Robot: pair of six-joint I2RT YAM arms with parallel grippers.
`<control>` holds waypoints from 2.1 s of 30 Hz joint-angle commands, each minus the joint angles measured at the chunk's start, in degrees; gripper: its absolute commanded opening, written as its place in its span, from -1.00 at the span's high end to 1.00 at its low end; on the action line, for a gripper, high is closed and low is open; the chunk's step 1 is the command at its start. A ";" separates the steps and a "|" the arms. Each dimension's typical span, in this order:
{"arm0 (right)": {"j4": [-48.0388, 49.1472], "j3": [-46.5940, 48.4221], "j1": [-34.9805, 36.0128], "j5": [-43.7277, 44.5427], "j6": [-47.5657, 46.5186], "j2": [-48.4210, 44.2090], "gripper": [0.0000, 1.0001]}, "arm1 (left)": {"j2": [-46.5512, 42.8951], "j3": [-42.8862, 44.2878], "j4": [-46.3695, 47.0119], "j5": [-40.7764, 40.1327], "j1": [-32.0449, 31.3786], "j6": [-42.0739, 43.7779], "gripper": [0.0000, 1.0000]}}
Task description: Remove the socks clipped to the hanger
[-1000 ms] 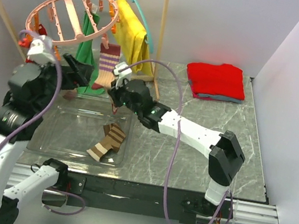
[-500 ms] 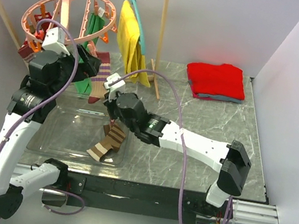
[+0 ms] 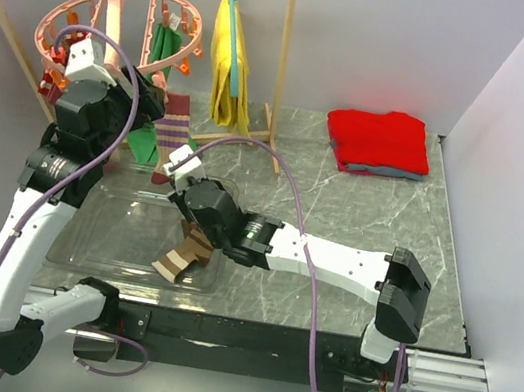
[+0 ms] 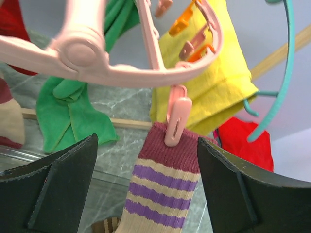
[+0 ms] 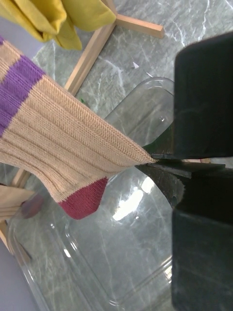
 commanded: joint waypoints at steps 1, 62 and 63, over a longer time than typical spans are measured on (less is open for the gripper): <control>3.47 1.39 1.05 3.93 -1.69 -0.50 1.00 | 1.71 4.41 0.72 -3.28 0.07 -1.18 -0.74; 9.37 1.74 -10.29 -58.02 18.34 -4.55 1.00 | -34.31 -25.02 -12.56 15.62 0.07 -15.76 -0.94; 9.37 2.09 -10.20 -58.29 18.34 -4.54 1.00 | -34.75 -25.11 -12.29 15.62 0.07 -16.03 -0.89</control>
